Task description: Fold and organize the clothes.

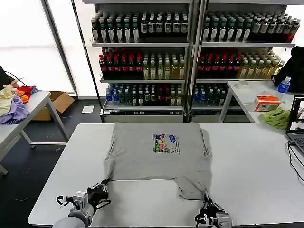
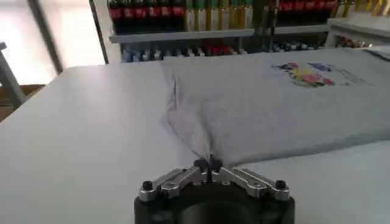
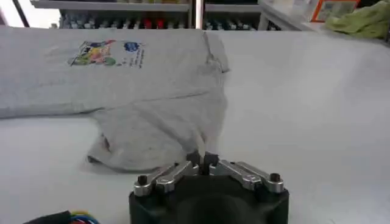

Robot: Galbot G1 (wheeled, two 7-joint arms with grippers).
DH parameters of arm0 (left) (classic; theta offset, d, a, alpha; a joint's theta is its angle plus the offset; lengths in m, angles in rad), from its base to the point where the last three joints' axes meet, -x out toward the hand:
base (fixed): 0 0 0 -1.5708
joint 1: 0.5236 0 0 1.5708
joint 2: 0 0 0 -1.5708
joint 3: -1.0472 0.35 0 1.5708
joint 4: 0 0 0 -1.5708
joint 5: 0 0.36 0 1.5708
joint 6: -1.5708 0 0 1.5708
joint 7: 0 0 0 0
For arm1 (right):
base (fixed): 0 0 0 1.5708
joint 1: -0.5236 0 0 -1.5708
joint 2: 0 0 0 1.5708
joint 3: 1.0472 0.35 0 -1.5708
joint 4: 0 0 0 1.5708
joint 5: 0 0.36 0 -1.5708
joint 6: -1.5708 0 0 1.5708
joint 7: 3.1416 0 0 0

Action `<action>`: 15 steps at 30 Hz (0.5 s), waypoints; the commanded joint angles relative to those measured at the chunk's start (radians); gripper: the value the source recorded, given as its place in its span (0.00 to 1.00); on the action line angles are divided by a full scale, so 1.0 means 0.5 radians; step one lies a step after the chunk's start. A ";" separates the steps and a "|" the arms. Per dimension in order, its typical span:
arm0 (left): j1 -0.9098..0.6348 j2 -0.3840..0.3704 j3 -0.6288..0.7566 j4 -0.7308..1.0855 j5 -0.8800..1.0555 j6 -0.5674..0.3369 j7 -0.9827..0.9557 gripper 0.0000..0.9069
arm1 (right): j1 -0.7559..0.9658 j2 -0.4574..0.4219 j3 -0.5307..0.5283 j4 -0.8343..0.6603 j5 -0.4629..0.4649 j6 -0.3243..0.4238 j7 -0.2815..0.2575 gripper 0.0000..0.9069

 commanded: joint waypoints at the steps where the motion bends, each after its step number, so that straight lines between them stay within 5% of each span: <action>1: -0.011 -0.021 -0.035 -0.022 -0.002 -0.047 0.001 0.01 | -0.006 0.003 0.046 0.100 -0.159 0.077 -0.075 0.00; 15: -0.225 -0.048 -0.127 -0.063 -0.044 -0.278 -0.018 0.01 | 0.394 0.149 0.192 0.083 -0.226 0.188 -0.272 0.00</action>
